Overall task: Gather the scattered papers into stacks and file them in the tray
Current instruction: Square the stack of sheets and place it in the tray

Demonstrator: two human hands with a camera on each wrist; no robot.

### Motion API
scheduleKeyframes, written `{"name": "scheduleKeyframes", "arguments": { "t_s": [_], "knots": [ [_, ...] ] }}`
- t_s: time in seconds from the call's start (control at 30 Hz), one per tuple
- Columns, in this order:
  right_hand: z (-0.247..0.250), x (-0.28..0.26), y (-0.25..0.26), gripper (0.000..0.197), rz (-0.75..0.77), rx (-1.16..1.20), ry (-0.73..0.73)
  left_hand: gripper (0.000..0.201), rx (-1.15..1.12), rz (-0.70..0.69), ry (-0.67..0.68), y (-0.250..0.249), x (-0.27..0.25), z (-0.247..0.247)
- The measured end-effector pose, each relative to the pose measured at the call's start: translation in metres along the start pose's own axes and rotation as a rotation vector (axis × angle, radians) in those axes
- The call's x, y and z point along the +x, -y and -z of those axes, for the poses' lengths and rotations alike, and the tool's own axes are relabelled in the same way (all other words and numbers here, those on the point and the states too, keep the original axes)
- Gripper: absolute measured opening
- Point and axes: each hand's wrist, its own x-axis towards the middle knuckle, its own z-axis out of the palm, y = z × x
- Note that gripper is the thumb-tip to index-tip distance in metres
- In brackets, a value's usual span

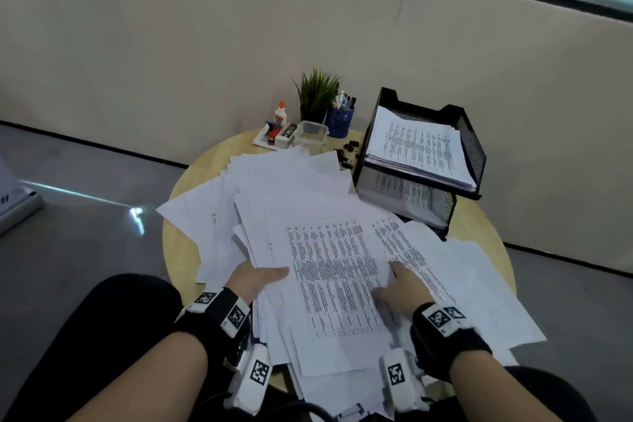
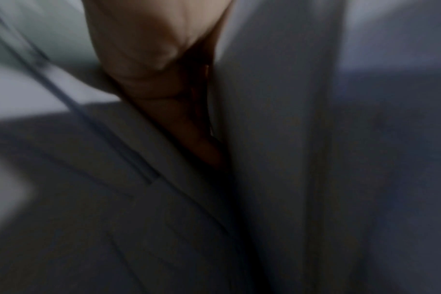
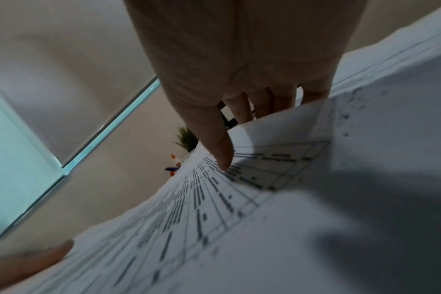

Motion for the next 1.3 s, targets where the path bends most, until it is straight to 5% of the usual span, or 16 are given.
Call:
{"name": "scheduleKeyframes", "arguments": {
  "t_s": [0.07,0.17,0.37,0.47,0.63,0.8,1.0,1.13,1.2,1.3],
  "knots": [
    [-0.002,-0.001,0.014,0.067,0.020,-0.033,0.037,0.041,0.051,0.004,0.021,0.000,0.002,-0.002],
    [-0.002,0.001,0.025,0.071,0.025,-0.023,0.084,0.042,0.114,0.036,0.073,0.001,0.005,-0.001],
    [-0.003,0.008,0.013,0.028,-0.051,0.520,0.060,0.045,0.104,-0.005,0.026,0.000,0.002,0.001],
    [0.004,0.010,0.009,0.016,-0.009,0.516,0.036,0.043,0.043,-0.034,0.043,-0.005,-0.005,-0.001],
    [0.013,0.009,0.005,0.045,0.058,0.668,0.043,0.031,-0.013,-0.115,0.060,-0.019,-0.014,0.000],
    [0.029,0.010,0.001,0.109,0.143,0.756,0.014,0.033,-0.036,-0.188,0.109,-0.039,-0.030,0.008],
    [0.066,-0.004,0.011,0.094,0.273,0.839,0.139,0.034,0.058,-0.287,0.209,-0.072,-0.041,0.008],
    [0.102,-0.016,0.022,0.051,0.318,0.916,0.194,0.083,0.023,-0.392,0.234,-0.102,-0.042,-0.004],
    [0.117,-0.023,0.030,0.029,0.352,0.940,0.160,0.065,0.023,-0.426,0.223,-0.119,-0.045,-0.018],
    [0.132,-0.028,0.045,0.026,0.406,1.030,0.020,0.022,-0.008,-0.526,0.113,-0.147,-0.054,-0.046]
  ]
}}
